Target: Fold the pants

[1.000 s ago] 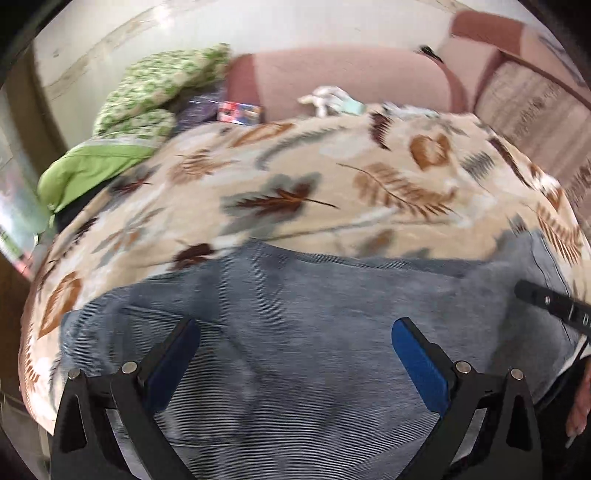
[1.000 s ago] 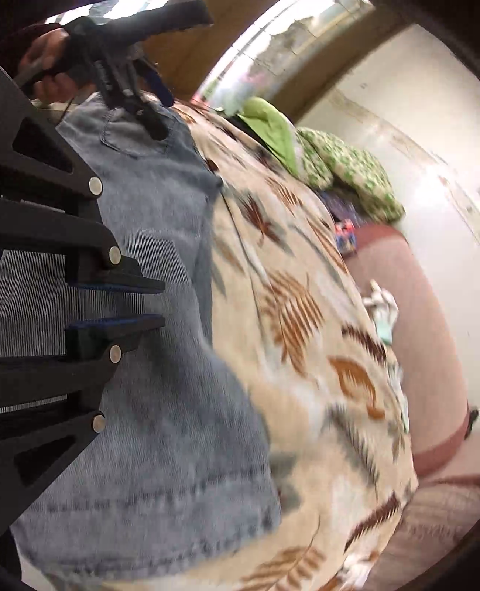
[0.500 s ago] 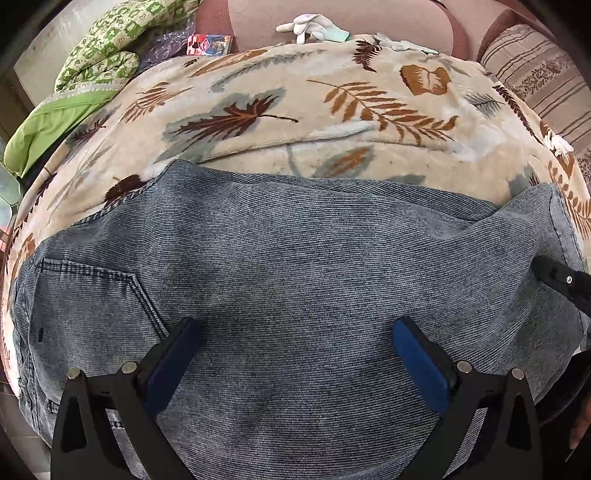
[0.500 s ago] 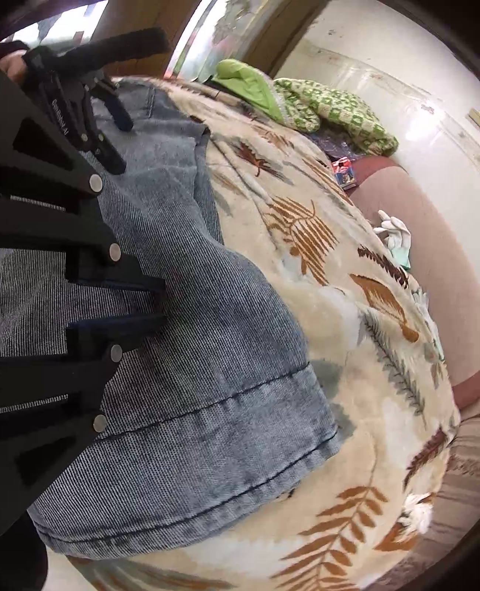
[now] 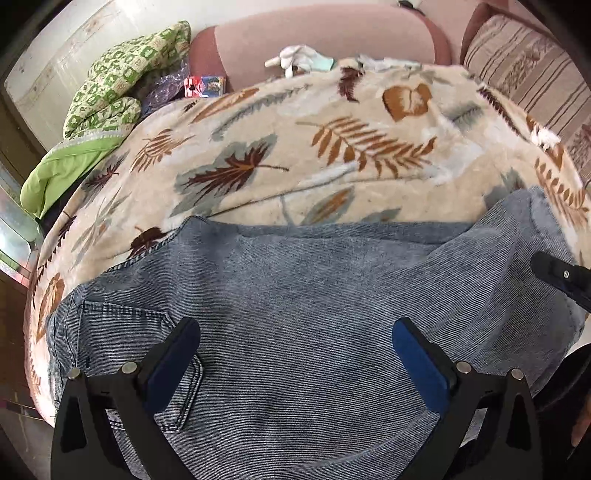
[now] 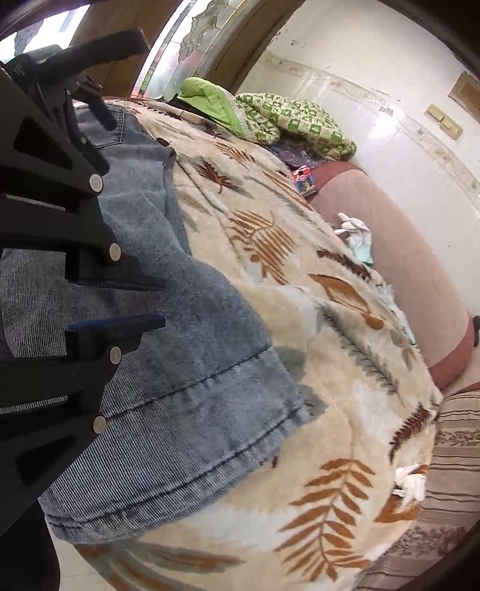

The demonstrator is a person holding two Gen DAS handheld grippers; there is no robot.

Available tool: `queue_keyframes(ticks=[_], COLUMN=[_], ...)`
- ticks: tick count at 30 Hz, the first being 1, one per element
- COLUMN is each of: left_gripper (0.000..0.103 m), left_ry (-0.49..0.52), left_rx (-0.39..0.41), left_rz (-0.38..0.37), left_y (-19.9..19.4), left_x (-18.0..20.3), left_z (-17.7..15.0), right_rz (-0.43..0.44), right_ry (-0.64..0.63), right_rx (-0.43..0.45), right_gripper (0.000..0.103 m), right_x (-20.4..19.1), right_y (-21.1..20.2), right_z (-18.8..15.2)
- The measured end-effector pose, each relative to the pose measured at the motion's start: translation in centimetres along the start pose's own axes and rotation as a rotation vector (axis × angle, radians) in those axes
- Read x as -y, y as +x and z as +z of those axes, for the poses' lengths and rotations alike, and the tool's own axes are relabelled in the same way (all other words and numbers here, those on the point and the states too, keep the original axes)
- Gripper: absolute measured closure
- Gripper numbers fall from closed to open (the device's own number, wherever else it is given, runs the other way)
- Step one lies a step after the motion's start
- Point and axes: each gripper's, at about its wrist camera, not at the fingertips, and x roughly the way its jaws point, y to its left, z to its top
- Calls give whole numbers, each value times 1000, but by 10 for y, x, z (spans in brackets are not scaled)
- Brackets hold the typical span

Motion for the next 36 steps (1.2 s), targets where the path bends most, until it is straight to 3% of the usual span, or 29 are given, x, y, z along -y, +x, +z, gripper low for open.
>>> queue_keyframes(ticks=[3,5,9,21,24,27,31,36], left_gripper=[0,0,0,0,0,0,0,0], left_ry=[4,-46,-122,-79,-77,-47,-9,37], left_rx=[-98,-48,-74,-118,-151,-95,-32,-117], left_rz=[21,-13,-81,-93,-93,-58,-88,-49], left_y=[25,28,32,33,31,19,2,25], left_x=[6,0,-10,-9,-11,-6,9,37], left_z=[-5,-11,-15,-17,-12,-5,8,5], right_rz=[6,40,53,81,51,41,43,67], right_ry=[62,96,112,154,121,91,140,219], right_rx=[-113,-117,-119,-114,-95,-31,20,-67], right_gripper=[86,87,86,81,80,79,79,76], right_x=[12,18,20,21,16,11,22,35], right_y=[20,21,22,22,17,5,-6,10], right_z=[-3,-1,-4,-6,-7,-6,-1,-2])
